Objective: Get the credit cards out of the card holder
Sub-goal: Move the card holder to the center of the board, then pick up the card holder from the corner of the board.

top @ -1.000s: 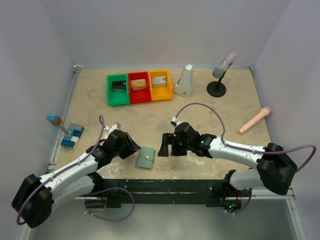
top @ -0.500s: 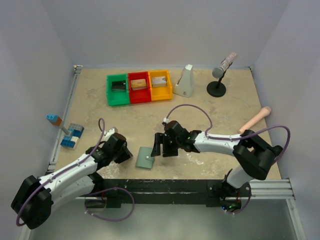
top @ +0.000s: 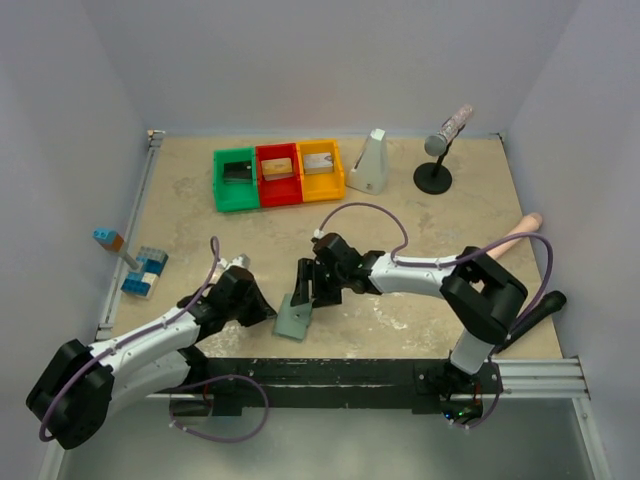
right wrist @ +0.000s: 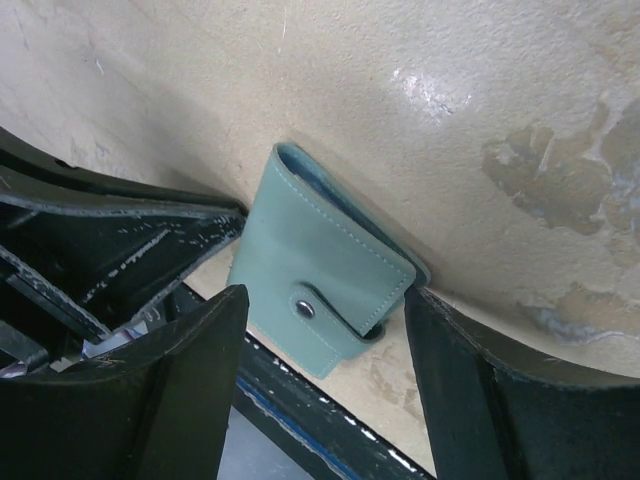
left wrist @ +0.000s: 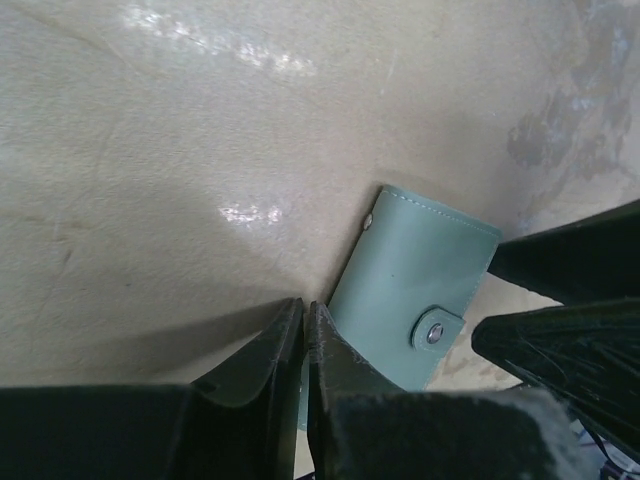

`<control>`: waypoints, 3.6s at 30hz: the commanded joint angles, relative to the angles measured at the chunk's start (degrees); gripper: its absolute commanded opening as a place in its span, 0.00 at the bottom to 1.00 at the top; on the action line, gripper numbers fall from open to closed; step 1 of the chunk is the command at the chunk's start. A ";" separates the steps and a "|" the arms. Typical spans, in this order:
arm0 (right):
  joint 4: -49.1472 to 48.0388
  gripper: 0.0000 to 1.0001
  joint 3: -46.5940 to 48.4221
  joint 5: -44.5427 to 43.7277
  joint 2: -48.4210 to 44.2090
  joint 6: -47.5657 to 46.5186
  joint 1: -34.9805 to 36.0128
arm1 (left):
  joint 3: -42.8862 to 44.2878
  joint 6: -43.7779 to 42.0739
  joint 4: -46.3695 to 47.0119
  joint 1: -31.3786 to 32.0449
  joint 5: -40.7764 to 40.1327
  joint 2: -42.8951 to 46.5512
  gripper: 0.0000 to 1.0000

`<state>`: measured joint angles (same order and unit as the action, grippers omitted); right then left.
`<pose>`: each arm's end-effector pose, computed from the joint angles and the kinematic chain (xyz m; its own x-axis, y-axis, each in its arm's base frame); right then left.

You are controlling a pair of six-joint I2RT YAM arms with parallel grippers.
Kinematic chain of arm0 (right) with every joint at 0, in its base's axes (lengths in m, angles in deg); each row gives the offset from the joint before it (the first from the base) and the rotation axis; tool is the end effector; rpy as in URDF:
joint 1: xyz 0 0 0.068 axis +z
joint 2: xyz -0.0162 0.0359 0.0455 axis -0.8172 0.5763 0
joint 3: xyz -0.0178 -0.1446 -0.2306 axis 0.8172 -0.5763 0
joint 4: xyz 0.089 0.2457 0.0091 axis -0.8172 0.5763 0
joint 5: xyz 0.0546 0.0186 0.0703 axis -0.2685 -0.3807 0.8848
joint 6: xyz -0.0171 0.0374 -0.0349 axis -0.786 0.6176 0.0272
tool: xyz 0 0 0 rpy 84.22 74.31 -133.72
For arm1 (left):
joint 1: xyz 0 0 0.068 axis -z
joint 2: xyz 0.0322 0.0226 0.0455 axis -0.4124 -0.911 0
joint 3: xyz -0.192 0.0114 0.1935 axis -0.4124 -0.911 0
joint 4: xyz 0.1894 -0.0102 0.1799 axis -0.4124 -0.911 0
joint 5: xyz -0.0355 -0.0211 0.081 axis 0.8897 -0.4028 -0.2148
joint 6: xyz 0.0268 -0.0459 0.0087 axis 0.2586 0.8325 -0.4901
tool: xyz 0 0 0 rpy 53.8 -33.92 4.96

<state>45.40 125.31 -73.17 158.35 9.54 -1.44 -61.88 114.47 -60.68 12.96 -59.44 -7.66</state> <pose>0.1957 0.2774 0.1613 -0.9711 -0.0065 -0.2387 -0.1561 0.7736 0.6142 0.1308 -0.1000 0.1394 -0.8425 -0.4511 -0.2945 -0.2483 0.8103 -0.5309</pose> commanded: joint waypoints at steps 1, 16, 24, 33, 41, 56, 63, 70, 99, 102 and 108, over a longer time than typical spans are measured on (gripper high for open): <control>1.36 0.67 3.60 1.29 0.44 0.03 -0.01 | -3.28 -1.95 3.40 0.38 5.26 -0.67 0.11; 3.99 0.69 0.10 -1.16 -6.49 -4.01 -4.76 | -4.34 -0.72 5.17 0.65 3.86 1.43 0.11; -5.65 0.64 -11.76 4.97 -9.06 -1.74 -3.45 | -6.00 0.15 7.35 0.65 4.47 0.30 0.11; -11.12 0.58 -13.97 6.65 -6.68 -0.06 -0.54 | -7.41 1.21 11.93 0.65 6.76 -0.94 0.11; -15.07 0.52 -17.83 7.44 -5.89 1.96 -0.19 | -8.29 1.56 12.90 0.65 6.85 -0.32 0.11; -21.76 0.39 -23.11 8.06 -5.18 5.30 1.13 | -10.49 2.70 10.44 0.74 4.47 3.63 0.11; -18.50 0.54 -25.83 6.21 -10.10 5.04 1.13 | -10.58 3.06 6.49 0.65 2.63 7.05 0.11; -15.26 0.54 -24.18 8.76 -12.13 2.76 3.41 | -11.02 3.32 4.90 0.65 1.40 8.73 0.11; -26.58 0.43 -23.28 4.72 -7.91 8.11 5.00 | -14.62 3.67 9.82 0.65 5.26 8.99 0.11; -28.43 0.42 -23.64 4.80 -7.21 8.46 4.82 | -14.80 3.50 10.52 0.65 5.62 8.38 0.11; -33.44 0.44 -25.31 3.93 -6.59 10.31 4.12 | -14.88 3.06 11.14 0.74 5.97 7.32 0.11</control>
<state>17.16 101.25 -66.25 151.58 18.43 3.25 -74.10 119.02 -45.73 13.34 -53.69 1.39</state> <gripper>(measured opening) 0.428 0.113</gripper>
